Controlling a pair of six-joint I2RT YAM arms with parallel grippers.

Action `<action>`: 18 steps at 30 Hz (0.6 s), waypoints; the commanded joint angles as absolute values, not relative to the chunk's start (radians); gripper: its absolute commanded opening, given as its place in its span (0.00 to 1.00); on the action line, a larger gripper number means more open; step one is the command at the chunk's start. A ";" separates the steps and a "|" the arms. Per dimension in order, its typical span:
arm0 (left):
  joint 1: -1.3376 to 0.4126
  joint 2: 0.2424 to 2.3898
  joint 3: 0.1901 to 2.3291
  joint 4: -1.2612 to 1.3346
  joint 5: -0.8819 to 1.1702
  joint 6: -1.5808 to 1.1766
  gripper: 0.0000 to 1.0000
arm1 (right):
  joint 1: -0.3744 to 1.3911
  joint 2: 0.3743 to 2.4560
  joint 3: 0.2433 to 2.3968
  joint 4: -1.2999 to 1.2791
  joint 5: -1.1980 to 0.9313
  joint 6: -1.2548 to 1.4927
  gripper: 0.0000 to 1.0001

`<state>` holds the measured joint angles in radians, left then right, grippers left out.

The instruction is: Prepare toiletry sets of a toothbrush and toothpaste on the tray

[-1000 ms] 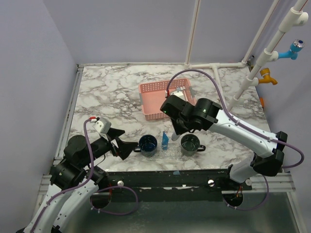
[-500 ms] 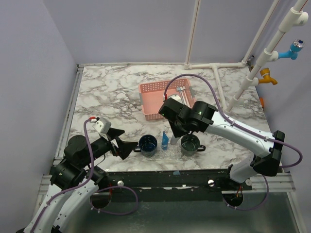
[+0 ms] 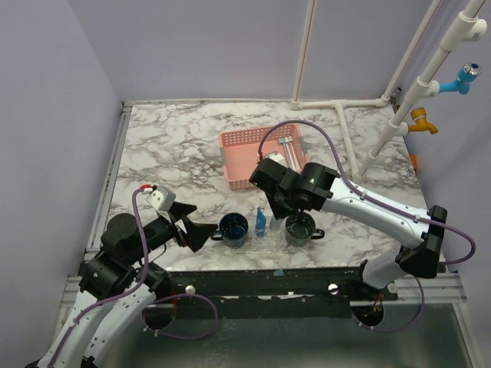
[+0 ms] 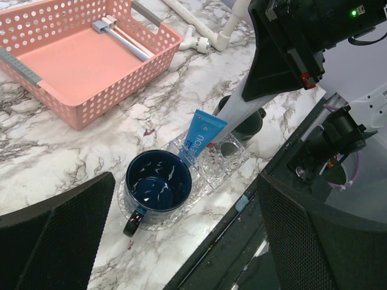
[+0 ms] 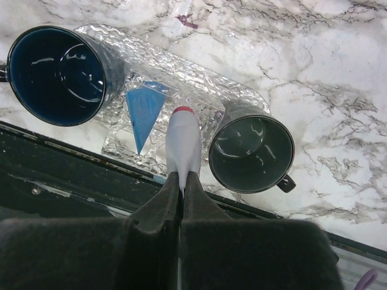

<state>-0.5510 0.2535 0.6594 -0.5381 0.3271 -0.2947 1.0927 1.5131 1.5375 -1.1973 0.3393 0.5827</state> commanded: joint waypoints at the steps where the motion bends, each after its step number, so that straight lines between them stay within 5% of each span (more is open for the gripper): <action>1: -0.552 0.252 0.649 -0.531 0.318 -0.286 0.99 | 1.087 1.513 1.522 -1.151 0.348 0.582 0.00; 18: -0.552 0.258 0.647 -0.529 0.319 -0.285 0.99 | 1.062 1.526 1.417 -1.065 0.335 0.579 0.00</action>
